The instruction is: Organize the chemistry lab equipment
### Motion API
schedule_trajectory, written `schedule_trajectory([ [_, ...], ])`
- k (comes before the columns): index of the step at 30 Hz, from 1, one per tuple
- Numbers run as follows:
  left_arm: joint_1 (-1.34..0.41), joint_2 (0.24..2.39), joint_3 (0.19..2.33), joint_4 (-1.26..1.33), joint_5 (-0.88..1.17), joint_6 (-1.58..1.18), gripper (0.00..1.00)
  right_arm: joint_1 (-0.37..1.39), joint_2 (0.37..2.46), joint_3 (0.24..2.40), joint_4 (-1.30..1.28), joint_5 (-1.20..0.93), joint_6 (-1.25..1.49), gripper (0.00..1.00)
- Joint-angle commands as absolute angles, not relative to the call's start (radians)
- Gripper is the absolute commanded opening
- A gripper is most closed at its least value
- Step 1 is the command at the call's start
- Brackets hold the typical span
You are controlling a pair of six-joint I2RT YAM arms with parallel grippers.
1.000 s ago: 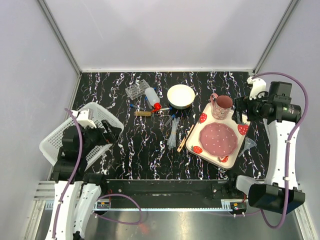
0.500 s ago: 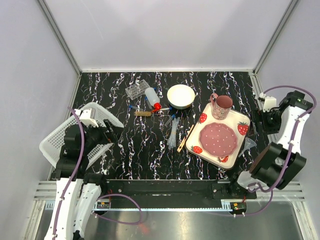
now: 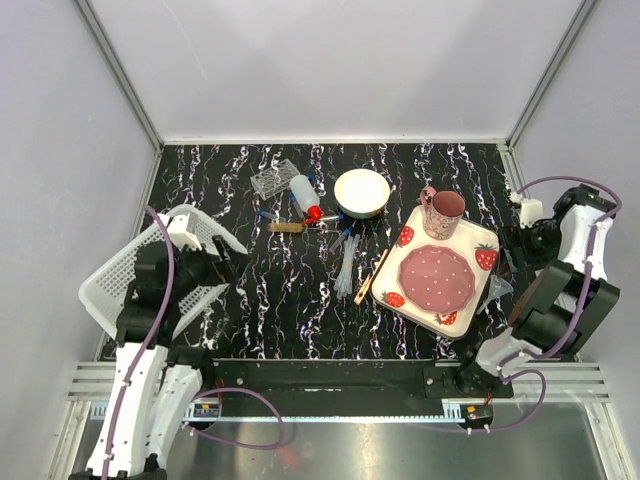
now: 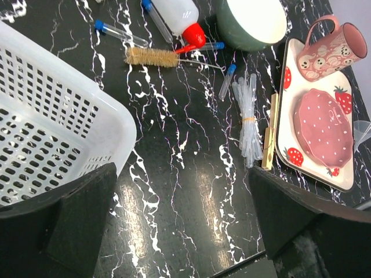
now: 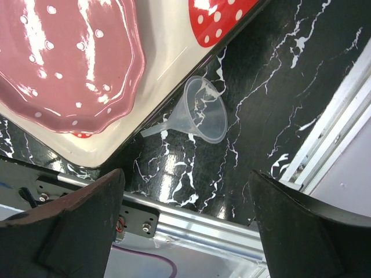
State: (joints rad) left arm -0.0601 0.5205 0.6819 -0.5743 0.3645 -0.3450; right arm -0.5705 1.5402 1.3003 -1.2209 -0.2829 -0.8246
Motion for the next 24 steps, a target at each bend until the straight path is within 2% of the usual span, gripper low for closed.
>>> schedule_trajectory([
  [1, -0.060, 0.561, 0.703, -0.531, 0.408, -0.377, 0.99, -0.571, 1.601, 1.337, -1.196, -0.317, -0.913, 0.91],
  [6, -0.061, 0.597, 0.712, -0.512, 0.431, -0.432, 0.99, -0.572, 1.698, 1.390, -1.223, -0.342, -0.959, 0.89],
  [14, -0.064, 0.658, 0.747, -0.494, 0.483, -0.463, 0.99, -0.572, 1.856, 1.456, -1.307, -0.345, -0.971, 0.75],
  [21, -0.072, 0.699, 0.756, -0.488, 0.497, -0.466, 0.99, -0.571, 1.901, 1.489, -1.328, -0.385, -0.971, 0.72],
  [24, -0.074, 0.692, 0.750, -0.485, 0.492, -0.471, 0.99, -0.571, 1.939, 1.525, -1.362, -0.388, -0.959, 0.64],
])
